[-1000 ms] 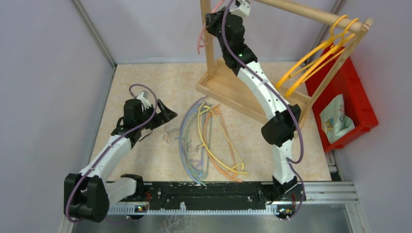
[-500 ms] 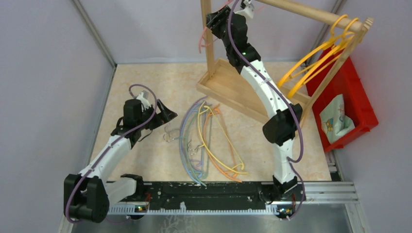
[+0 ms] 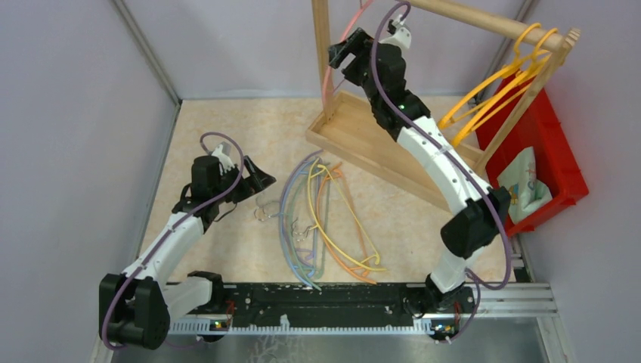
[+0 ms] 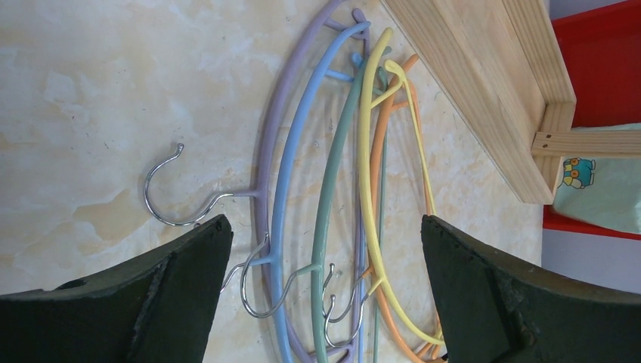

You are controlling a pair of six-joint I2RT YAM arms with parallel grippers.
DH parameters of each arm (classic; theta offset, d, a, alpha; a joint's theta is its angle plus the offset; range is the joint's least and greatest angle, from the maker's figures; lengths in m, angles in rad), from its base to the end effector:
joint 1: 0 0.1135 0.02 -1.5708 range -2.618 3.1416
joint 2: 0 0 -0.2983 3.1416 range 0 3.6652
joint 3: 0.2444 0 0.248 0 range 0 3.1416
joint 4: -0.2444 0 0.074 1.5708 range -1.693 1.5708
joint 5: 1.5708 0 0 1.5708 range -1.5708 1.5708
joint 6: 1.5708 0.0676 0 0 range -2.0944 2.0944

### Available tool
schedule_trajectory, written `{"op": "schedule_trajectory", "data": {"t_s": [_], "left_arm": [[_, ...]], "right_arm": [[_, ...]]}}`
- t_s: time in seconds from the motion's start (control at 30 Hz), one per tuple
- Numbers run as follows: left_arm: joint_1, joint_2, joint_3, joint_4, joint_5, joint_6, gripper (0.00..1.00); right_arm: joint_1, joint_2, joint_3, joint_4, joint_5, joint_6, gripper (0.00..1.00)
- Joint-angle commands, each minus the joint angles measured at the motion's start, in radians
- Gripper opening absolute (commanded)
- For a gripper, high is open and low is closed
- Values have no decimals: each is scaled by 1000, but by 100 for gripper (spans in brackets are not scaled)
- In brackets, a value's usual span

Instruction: Organize the hangers

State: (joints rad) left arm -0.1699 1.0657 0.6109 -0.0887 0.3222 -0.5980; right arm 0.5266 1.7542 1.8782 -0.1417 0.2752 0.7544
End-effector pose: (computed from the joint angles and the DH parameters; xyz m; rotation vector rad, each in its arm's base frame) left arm 0.2294 -0.0611 0.2513 -0.2674 2.1702 -0.7883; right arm 0.3938 0.2077 0.4936 0.4051 1.5923 0.7751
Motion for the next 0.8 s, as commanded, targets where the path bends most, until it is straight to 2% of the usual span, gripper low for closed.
{"op": "schedule_trajectory", "data": {"t_s": [0.0, 0.2, 0.4, 0.53, 0.63, 0.77], "left_arm": [[7, -7, 3, 31, 17, 7, 100], [7, 11, 3, 52, 38, -1, 100], [7, 32, 6, 61, 66, -6, 100], [7, 34, 3, 63, 62, -5, 100], [7, 43, -2, 70, 58, 0, 100], [7, 68, -8, 90, 77, -7, 100]], "right_arm": [[43, -202, -99, 24, -21, -111, 82], [93, -353, -230, 1, 44, -265, 92], [97, -420, -254, -85, 9, -318, 93], [148, -474, -253, -226, 33, -414, 93], [216, -504, -259, -373, 121, -507, 93], [246, -551, -309, -472, 171, -508, 93]]}}
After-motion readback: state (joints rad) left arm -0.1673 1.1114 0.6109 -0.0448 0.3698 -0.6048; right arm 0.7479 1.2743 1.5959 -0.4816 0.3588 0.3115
